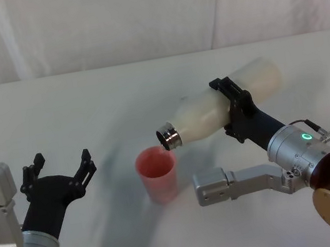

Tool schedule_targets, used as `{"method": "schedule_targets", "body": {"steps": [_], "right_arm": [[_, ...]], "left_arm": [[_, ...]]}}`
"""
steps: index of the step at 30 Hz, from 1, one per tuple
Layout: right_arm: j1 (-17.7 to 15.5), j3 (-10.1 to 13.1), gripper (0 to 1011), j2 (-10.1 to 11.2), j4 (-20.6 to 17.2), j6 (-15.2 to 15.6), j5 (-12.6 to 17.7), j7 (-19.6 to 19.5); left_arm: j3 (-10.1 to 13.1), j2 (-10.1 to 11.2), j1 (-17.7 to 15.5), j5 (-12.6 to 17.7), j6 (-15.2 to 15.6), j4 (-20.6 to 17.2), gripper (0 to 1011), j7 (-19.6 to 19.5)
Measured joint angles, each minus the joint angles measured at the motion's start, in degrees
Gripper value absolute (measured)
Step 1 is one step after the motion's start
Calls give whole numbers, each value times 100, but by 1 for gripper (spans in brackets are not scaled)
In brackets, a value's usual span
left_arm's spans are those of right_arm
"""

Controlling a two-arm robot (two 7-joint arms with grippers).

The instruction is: Grasp the thermos with one hand and pour water into the cup lid.

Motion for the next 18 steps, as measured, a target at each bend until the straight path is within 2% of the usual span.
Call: {"method": "schedule_targets", "body": {"steps": [18], "right_arm": [[-35, -8, 951, 19, -45, 23, -22, 7]], "left_arm": [[0, 0, 0, 0, 0, 0, 1001, 0]]}}
